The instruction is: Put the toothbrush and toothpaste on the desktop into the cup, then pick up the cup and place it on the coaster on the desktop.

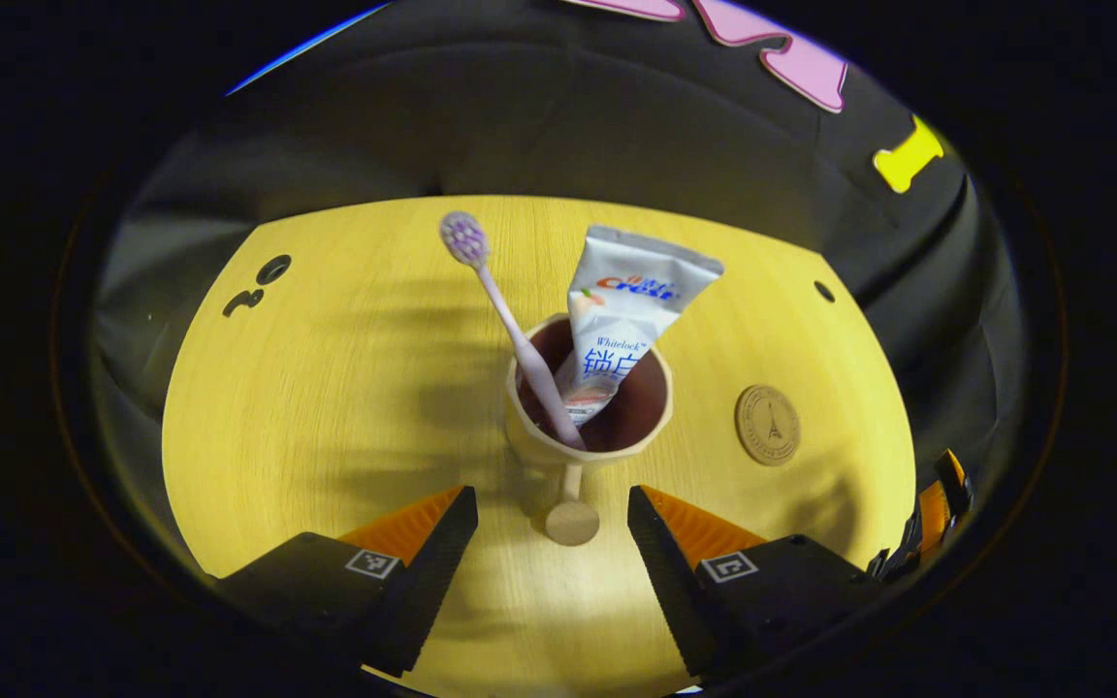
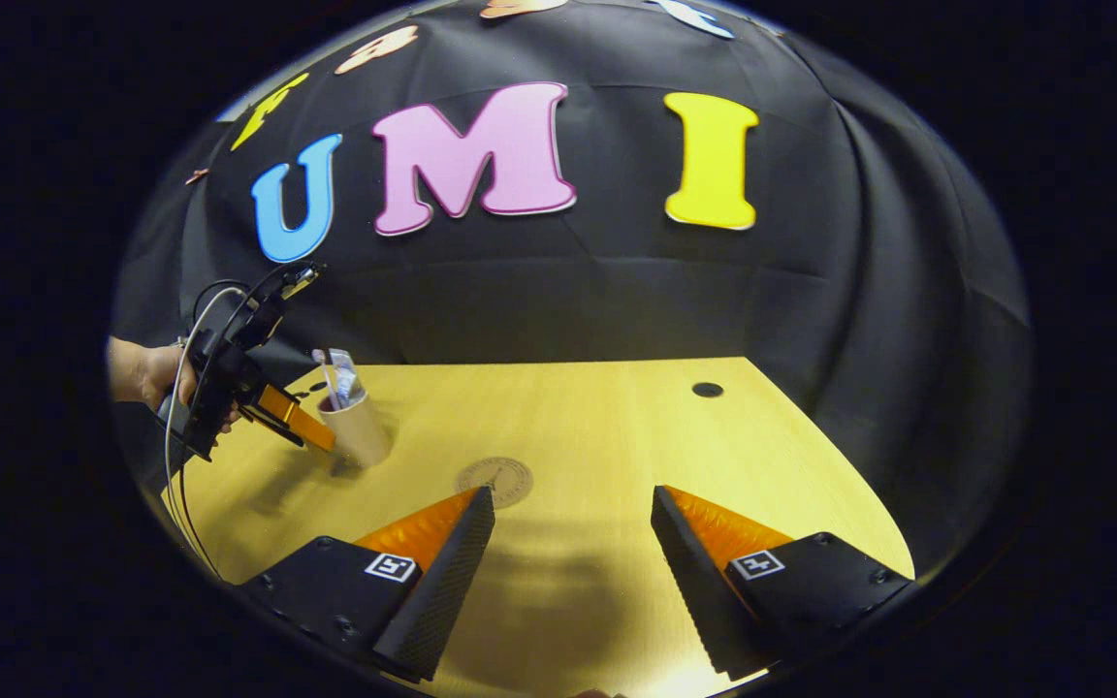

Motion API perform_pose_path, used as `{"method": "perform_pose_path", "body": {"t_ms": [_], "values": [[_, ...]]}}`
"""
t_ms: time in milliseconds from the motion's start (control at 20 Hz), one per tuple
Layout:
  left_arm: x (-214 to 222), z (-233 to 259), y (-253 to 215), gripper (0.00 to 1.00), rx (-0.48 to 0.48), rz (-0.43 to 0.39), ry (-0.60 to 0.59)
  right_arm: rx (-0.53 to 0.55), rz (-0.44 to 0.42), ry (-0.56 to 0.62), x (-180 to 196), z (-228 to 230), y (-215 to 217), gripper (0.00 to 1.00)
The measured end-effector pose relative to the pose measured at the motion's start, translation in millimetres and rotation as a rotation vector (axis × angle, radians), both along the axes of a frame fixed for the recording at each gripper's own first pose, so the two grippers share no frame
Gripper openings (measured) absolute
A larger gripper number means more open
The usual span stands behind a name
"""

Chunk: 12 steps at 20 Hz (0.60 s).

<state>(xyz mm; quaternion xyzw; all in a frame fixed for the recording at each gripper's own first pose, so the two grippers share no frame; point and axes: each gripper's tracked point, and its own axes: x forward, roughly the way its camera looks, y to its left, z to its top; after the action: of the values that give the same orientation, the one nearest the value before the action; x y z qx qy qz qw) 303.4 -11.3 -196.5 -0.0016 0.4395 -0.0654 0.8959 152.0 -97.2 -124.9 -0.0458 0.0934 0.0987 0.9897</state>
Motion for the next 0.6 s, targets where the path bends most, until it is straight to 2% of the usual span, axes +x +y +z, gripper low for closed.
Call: {"method": "perform_pose_path", "body": {"t_ms": [100, 300, 400, 450, 500, 550, 600], "values": [[9.7, -4.8, -1.2, 0.96, 0.019, 0.001, 0.029, 0.004, -0.060, 0.012, -5.3, -6.1, -20.6, 1.00], [19.6, -15.1, -2.8, 0.92, 0.050, -0.001, 0.123, 0.050, -0.125, 0.038, -10.6, -14.5, -35.4, 0.98], [21.3, -20.6, -7.7, 0.87, 0.078, -0.055, 0.163, 0.051, -0.130, 0.057, -16.0, -20.8, -37.6, 0.98], [23.1, -24.1, -7.9, 0.78, 0.099, -0.074, 0.180, 0.048, -0.128, 0.059, -17.3, -21.3, -37.9, 0.99], [24.5, -25.8, -8.8, 0.77, 0.116, -0.089, 0.189, 0.042, -0.123, 0.057, -19.4, -21.8, -37.4, 0.99], [26.6, -27.3, -9.3, 0.80, 0.132, -0.103, 0.198, 0.032, -0.120, 0.057, -23.1, -23.3, -38.5, 0.99], [27.7, -29.3, -7.7, 0.78, 0.158, -0.111, 0.212, 0.023, -0.115, 0.062, -25.1, -25.6, -38.2, 0.99]]}}
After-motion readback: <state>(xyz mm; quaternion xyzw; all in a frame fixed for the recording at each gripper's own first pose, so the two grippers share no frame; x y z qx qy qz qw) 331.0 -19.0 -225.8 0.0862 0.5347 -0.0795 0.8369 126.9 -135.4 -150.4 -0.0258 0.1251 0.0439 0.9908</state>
